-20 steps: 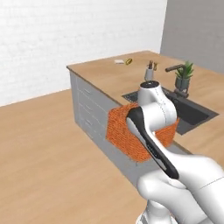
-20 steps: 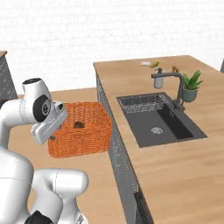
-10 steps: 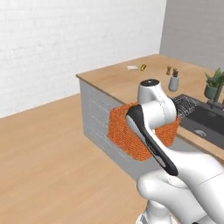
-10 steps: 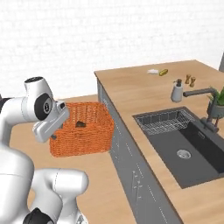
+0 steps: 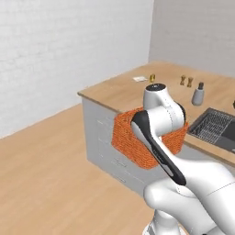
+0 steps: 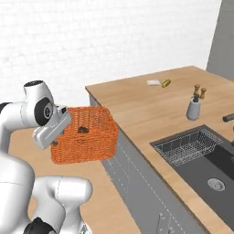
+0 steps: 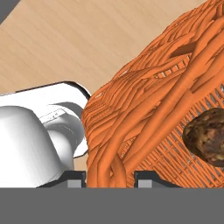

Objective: Open the cabinet, pick up the bread from the cabinet and place it in the basket. Then move the basket to the dining counter.

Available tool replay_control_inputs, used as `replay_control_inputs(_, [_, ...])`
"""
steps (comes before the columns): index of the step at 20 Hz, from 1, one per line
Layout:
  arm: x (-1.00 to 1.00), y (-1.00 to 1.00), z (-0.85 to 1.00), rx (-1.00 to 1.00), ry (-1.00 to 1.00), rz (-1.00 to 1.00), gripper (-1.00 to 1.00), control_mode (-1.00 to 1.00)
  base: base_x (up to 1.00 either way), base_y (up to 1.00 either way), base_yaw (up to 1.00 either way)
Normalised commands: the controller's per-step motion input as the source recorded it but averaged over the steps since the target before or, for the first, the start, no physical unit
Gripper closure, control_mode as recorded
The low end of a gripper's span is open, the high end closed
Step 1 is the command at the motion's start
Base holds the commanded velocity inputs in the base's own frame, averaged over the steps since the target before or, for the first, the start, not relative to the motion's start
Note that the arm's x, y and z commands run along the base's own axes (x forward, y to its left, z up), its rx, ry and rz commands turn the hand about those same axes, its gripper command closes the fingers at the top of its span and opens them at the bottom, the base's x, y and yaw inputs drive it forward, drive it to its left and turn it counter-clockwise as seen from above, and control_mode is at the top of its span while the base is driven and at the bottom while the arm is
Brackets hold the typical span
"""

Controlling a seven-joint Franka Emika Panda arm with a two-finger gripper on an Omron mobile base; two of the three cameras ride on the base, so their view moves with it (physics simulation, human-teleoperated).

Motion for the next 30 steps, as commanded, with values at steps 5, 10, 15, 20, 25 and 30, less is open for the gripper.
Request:
replay_control_inputs(5, [0.00, 0.00, 0.00, 0.00, 0.00, 0.00, 1.00, 1.00, 1.00, 0.87, -0.47])
replay_control_inputs(10, [0.00, 0.00, 0.00, 0.00, 0.00, 0.00, 1.00, 1.00, 0.82, 0.84, -0.63])
replay_control_inputs(15, [0.00, 0.00, 0.00, 0.00, 0.00, 0.00, 1.00, 1.00, 0.78, 0.81, -0.65])
replay_control_inputs(20, [0.00, 0.00, 0.00, 0.00, 0.00, 0.00, 1.00, 1.00, 0.84, 0.93, -0.60])
replay_control_inputs(25, [0.00, 0.00, 0.00, 0.00, 0.00, 0.00, 1.00, 1.00, 0.86, 0.92, -0.55])
replay_control_inputs(30, [0.00, 0.00, 0.00, 0.00, 0.00, 0.00, 1.00, 1.00, 0.51, 0.70, -0.56])
